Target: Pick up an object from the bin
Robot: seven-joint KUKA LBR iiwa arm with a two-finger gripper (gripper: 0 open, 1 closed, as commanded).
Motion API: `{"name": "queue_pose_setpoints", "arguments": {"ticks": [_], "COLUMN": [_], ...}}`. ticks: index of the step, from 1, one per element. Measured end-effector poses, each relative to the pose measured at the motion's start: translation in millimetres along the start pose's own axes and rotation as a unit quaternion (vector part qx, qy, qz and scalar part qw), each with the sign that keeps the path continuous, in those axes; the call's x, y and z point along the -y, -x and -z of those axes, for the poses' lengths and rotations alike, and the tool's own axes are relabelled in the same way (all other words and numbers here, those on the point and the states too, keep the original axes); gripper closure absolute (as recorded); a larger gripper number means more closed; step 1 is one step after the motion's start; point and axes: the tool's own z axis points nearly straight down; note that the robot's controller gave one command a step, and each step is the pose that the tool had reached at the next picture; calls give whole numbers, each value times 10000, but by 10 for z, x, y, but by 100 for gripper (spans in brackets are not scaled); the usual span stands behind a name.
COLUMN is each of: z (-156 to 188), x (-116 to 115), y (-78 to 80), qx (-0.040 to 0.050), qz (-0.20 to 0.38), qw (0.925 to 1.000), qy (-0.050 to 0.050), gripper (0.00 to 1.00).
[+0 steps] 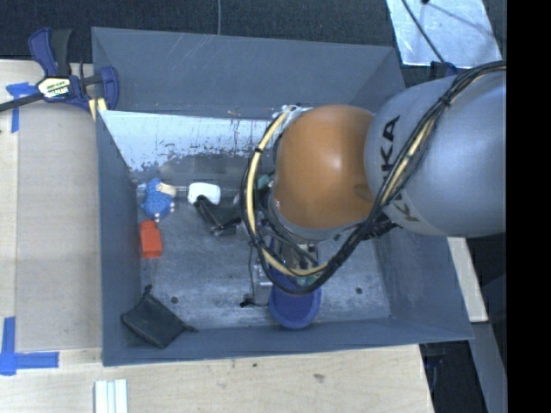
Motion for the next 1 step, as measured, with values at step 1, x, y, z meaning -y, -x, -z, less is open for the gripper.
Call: {"name": "queue_pose_setpoints", "arguments": {"ticks": [1], "z": [30], "x": [242], "y": [735], "qx": [58], "qz": [-1248], "qw": [9922], "qy": [11], "gripper": [0]}}
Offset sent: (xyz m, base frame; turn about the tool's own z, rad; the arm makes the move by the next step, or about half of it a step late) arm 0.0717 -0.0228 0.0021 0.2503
